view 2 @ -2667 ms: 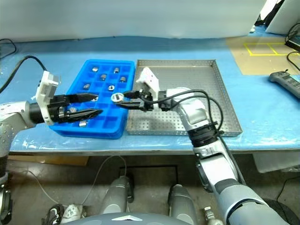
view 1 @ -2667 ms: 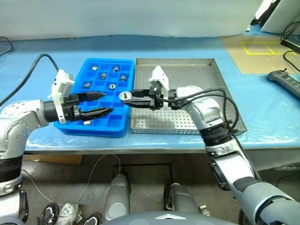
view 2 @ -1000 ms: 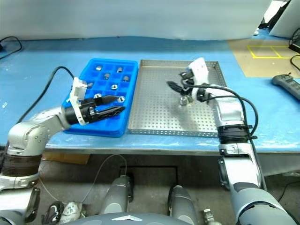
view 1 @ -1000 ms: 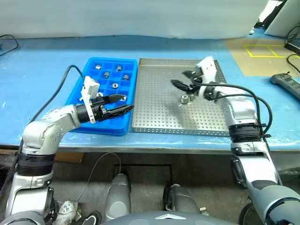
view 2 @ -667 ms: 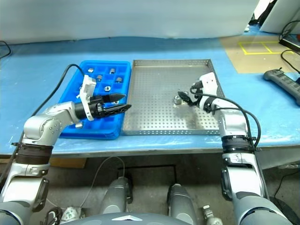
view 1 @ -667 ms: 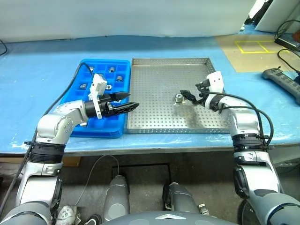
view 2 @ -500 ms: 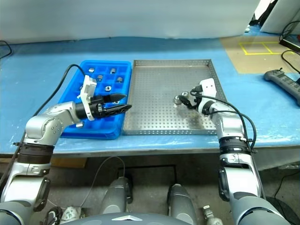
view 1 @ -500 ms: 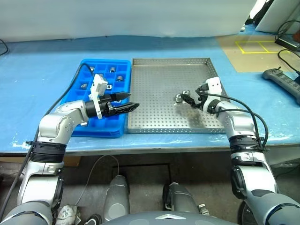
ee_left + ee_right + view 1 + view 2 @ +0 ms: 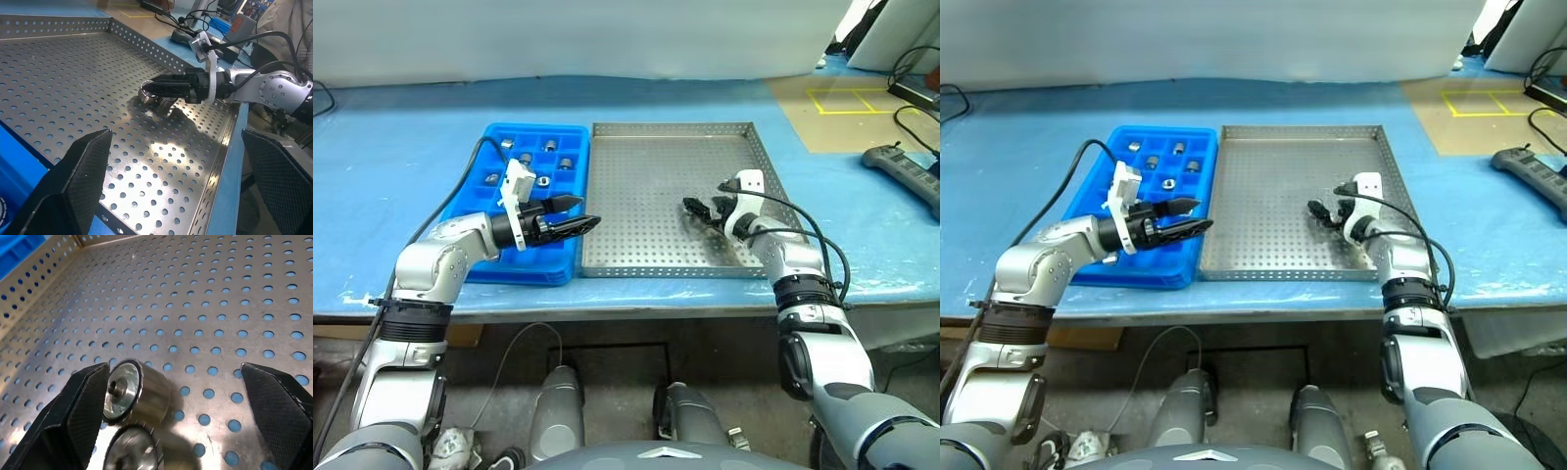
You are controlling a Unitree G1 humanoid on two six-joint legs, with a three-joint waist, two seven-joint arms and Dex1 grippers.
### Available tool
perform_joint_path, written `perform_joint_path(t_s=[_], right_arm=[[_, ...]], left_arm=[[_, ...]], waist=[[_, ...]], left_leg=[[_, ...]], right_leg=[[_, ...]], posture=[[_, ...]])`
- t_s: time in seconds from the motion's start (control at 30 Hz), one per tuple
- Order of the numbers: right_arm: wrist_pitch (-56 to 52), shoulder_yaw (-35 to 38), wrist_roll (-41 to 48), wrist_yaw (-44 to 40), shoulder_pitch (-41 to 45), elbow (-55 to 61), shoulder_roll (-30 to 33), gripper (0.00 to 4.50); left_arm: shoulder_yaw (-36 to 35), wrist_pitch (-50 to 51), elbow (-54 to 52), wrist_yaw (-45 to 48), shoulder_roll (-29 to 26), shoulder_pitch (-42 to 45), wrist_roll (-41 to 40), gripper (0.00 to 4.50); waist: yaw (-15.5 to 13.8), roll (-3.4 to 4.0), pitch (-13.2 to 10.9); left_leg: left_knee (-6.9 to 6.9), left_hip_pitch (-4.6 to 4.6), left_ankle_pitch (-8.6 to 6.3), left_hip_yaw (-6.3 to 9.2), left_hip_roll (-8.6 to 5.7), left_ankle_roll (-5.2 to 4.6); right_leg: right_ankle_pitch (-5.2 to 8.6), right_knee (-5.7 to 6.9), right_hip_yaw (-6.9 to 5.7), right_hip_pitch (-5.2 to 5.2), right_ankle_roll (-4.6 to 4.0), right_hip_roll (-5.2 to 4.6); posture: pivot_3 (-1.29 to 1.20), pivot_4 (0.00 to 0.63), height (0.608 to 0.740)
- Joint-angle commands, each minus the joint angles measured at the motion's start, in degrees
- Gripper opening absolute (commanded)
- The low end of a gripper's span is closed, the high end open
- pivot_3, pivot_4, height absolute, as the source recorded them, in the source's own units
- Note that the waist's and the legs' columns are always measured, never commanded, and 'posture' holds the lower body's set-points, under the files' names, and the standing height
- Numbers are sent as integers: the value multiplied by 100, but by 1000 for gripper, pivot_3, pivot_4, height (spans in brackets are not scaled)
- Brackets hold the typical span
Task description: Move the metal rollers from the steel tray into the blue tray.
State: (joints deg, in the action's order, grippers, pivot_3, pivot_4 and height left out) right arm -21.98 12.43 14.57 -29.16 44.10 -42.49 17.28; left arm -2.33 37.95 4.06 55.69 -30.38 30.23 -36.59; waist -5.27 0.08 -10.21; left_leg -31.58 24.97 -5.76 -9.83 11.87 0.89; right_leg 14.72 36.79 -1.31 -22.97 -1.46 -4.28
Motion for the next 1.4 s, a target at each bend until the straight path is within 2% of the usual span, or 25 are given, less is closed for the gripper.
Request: perform_joint_path(t_s=[0.03,0.17,0.43,0.57,0.83,1.4], right_arm=[[-46,173,162,127,237,-386,-85,4476],[-143,73,153,-2,227,-225,-69,4476],[-1011,-239,511,-1058,-222,1613,396,4476],[-1227,-408,547,-1452,-336,2078,686,4476],[-593,-286,301,-820,-165,1138,457,4476],[-3,-837,-232,-693,-221,813,153,4476]], left_arm=[[-138,-85,-61,-23,32,52,-2,4500],[-134,-67,-89,-43,53,59,20,4500],[-116,15,-185,-78,55,49,-2,4500],[-86,19,-164,-85,77,81,11,4500],[-37,27,-129,-102,175,183,35,4500],[-13,71,-195,-128,254,205,89,4500]], waist=[[-2,0,0],[-15,0,0],[-35,1,0],[-33,1,0],[-19,1,0],[-19,1,-1]], left_leg=[[0,0,0,0,1,0],[1,2,0,0,1,0],[3,11,-1,0,0,-3],[5,9,-1,0,1,-4],[5,8,-1,-1,0,-3],[8,12,-3,-2,0,-6]], right_leg=[[0,1,0,0,0,0],[0,-1,-2,0,0,0],[0,-6,-5,-5,1,0],[0,-6,-5,-6,1,1],[0,-6,-3,-6,0,0],[1,-9,-3,-11,0,0]], posture=[[-36,150,740],[-36,150,740],[-43,150,740],[-50,150,740],[-51,150,740],[-48,150,740]])
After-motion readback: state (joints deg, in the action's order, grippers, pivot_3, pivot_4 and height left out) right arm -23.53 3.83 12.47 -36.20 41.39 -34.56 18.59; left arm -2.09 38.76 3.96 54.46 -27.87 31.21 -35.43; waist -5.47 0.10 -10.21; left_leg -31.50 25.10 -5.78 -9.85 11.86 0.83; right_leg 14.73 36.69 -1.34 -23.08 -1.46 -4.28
